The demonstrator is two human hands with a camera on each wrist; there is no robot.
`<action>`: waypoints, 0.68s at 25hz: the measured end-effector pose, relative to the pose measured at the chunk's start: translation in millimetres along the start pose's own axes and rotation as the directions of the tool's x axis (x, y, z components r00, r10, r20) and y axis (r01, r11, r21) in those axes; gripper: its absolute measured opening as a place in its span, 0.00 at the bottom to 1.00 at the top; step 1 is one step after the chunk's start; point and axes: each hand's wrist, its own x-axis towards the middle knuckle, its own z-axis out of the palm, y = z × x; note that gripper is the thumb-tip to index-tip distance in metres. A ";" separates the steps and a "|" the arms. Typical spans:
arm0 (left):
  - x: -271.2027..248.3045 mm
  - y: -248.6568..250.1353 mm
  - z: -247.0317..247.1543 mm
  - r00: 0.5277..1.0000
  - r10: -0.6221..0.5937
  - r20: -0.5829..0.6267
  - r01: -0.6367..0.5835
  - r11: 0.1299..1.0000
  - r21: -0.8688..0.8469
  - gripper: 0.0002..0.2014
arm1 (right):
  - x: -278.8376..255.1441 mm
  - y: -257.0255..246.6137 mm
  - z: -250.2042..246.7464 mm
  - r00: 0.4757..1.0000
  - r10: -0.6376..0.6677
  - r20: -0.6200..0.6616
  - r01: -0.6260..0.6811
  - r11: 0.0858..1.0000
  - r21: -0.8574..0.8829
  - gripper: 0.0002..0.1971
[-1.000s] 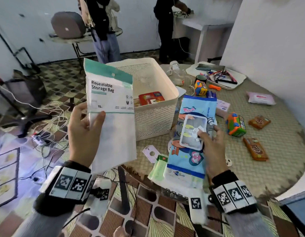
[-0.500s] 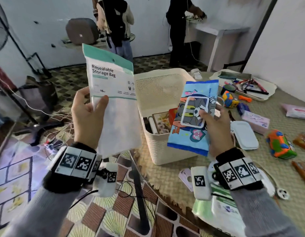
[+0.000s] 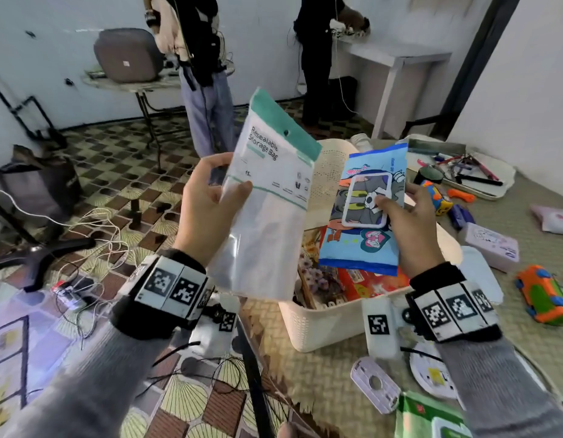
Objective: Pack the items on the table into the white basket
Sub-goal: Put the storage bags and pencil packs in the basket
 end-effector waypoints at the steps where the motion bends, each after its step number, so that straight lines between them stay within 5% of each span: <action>1: 7.2 -2.2 2.0 0.999 -0.019 0.033 0.020 0.999 -0.032 0.15 | 6.2 2.3 0.5 1.000 0.007 -0.010 -0.007 1.000 -0.005 0.15; 10: 112.5 -3.8 43.9 0.930 0.119 0.349 -0.171 0.978 0.123 0.14 | 39.3 22.3 -20.9 0.987 0.127 -0.095 -0.120 0.990 0.079 0.12; 14: 153.5 -27.1 71.8 0.822 0.118 0.557 -0.234 0.962 0.142 0.14 | 39.2 23.7 -37.2 0.961 0.135 -0.241 -0.118 0.990 0.083 0.10; 17: 185.2 -42.0 92.9 0.682 0.125 0.721 -0.335 0.929 0.155 0.15 | 32.1 23.0 -45.3 0.924 0.126 -0.360 -0.108 0.992 0.069 0.12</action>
